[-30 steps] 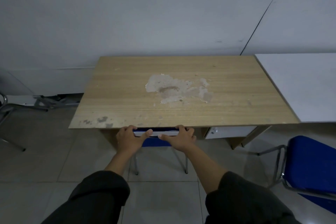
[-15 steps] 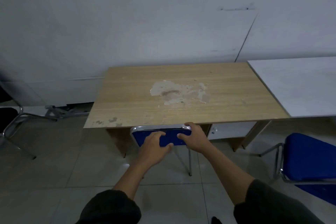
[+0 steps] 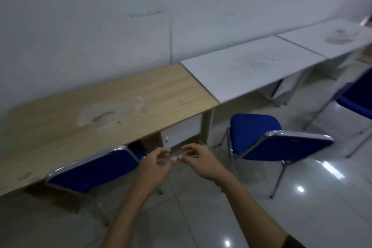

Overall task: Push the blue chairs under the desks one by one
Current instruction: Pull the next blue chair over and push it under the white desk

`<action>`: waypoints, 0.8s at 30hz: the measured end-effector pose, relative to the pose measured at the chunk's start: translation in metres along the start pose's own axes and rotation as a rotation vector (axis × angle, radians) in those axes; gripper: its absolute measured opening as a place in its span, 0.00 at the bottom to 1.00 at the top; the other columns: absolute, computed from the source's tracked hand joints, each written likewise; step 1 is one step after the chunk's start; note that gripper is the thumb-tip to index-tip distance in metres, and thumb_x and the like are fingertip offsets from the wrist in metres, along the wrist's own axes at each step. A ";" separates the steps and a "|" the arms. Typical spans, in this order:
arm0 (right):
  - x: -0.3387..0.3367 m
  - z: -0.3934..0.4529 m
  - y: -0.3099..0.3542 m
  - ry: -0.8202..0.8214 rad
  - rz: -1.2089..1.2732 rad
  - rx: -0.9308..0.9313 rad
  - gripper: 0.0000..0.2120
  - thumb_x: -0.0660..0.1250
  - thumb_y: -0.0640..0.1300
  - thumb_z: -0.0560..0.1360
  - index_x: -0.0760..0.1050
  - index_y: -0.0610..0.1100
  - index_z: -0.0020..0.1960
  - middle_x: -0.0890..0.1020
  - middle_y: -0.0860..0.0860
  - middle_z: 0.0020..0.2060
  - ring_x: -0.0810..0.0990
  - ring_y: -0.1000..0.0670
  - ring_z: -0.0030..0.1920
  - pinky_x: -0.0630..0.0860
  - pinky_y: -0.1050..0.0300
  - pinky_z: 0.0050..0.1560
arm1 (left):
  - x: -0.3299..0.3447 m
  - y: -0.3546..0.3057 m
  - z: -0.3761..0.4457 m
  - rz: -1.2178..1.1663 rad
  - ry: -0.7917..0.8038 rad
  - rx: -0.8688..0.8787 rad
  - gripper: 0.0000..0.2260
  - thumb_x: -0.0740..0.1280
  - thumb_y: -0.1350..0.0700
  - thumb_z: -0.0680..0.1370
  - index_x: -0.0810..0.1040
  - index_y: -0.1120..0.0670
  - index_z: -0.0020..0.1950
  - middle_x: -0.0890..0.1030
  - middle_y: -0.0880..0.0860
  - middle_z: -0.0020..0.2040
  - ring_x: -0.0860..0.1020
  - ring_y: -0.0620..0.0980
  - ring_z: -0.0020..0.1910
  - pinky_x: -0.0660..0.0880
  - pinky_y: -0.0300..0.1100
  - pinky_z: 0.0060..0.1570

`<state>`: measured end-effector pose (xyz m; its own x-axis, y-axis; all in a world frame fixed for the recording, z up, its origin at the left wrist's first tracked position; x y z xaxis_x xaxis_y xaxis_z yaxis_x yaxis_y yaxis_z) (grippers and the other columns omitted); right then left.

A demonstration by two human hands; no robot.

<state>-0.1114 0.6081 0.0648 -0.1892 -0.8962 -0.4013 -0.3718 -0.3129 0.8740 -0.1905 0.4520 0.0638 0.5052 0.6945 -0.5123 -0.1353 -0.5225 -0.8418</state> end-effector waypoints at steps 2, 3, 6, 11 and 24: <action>-0.042 -0.018 -0.021 -0.047 0.057 0.017 0.21 0.72 0.53 0.78 0.76 0.48 0.68 0.81 0.51 0.57 0.80 0.58 0.55 0.77 0.65 0.51 | 0.045 -0.027 0.003 -0.015 0.038 0.030 0.12 0.74 0.47 0.80 0.82 0.47 0.62 0.83 0.43 0.58 0.81 0.42 0.57 0.78 0.40 0.51; -0.065 -0.028 -0.037 -0.073 0.087 0.040 0.21 0.72 0.53 0.78 0.76 0.49 0.69 0.81 0.52 0.58 0.79 0.58 0.55 0.77 0.64 0.52 | 0.073 -0.039 0.004 -0.026 0.066 0.034 0.11 0.73 0.48 0.80 0.82 0.47 0.62 0.83 0.43 0.57 0.81 0.42 0.56 0.77 0.39 0.50; -0.125 -0.054 -0.083 -0.144 0.149 0.091 0.20 0.71 0.53 0.79 0.75 0.51 0.69 0.80 0.53 0.58 0.79 0.58 0.57 0.75 0.64 0.53 | 0.152 -0.067 0.004 -0.060 0.150 0.030 0.10 0.73 0.48 0.81 0.83 0.47 0.61 0.84 0.44 0.57 0.82 0.44 0.57 0.79 0.41 0.51; -0.208 -0.093 -0.151 -0.230 0.203 0.172 0.17 0.70 0.52 0.79 0.75 0.54 0.67 0.80 0.55 0.58 0.79 0.58 0.58 0.77 0.62 0.55 | 0.268 -0.103 0.003 -0.141 0.305 -0.019 0.07 0.73 0.47 0.80 0.84 0.44 0.57 0.86 0.45 0.54 0.84 0.44 0.56 0.82 0.47 0.59; -0.354 -0.123 -0.279 -0.401 0.286 0.352 0.14 0.70 0.53 0.79 0.76 0.57 0.64 0.80 0.56 0.57 0.80 0.57 0.57 0.77 0.63 0.55 | 0.433 -0.170 0.056 0.018 0.461 0.076 0.06 0.74 0.47 0.79 0.83 0.40 0.56 0.83 0.38 0.56 0.80 0.38 0.58 0.79 0.43 0.61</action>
<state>0.1715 0.9736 -0.0034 -0.6286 -0.7192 -0.2959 -0.5209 0.1068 0.8469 0.0037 0.8690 -0.0245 0.8258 0.3844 -0.4127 -0.2010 -0.4831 -0.8522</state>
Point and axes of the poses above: each hand's wrist, its own z-axis towards the middle knuckle, its own x-axis out of the palm, y = z × x, the point moved 10 cm from there along z, towards the middle knuckle
